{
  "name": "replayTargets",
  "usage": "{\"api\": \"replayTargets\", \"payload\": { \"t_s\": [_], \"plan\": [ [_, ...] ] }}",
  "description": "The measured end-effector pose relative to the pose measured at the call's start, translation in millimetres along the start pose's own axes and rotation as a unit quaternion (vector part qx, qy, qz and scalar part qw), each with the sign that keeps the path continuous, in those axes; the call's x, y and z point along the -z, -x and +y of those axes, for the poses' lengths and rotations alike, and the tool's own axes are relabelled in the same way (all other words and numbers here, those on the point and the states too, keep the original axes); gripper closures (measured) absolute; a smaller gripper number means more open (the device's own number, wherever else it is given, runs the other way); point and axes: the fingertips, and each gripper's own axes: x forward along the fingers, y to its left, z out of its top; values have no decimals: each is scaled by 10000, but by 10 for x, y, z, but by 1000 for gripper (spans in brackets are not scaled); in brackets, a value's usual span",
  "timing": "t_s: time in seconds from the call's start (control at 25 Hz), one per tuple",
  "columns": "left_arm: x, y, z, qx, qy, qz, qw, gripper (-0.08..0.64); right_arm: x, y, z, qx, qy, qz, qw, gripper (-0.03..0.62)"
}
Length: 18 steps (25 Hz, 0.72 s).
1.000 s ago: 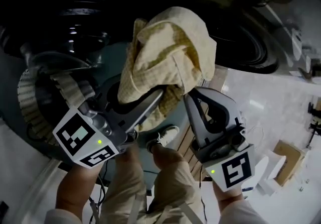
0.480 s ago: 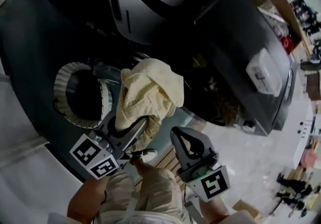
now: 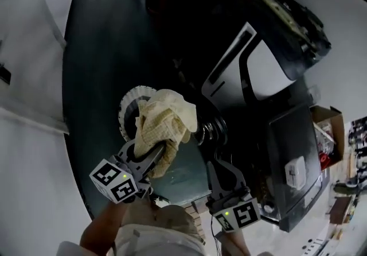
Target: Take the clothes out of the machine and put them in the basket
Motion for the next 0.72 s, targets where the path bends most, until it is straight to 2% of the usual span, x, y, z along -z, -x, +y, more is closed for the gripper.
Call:
{"api": "replayTargets", "payload": {
  "t_s": [0.12, 0.24, 0.36, 0.48, 0.6, 0.72],
  "plan": [
    [-319, 365, 306, -216, 152, -211, 9994, 400, -370, -333, 361, -284, 351, 70, 9990, 577],
    [-419, 652, 606, -428, 412, -427, 9973, 400, -721, -562, 470, -364, 786, 149, 9961, 577],
    [-350, 762, 913, -649, 679, -479, 9944, 400, -846, -717, 402, -266, 784, 86, 9965, 577],
    [-303, 753, 1035, -628, 851, -328, 9939, 400, -826, -892, 409, -289, 664, 152, 9973, 578],
    [-373, 722, 1057, -646, 867, -283, 9937, 399, -831, -1126, 470, -581, 623, 195, 9962, 577],
    [-407, 640, 1082, -830, 923, -393, 9915, 399, -854, -1332, 409, -915, 648, 161, 9936, 578]
  ]
}}
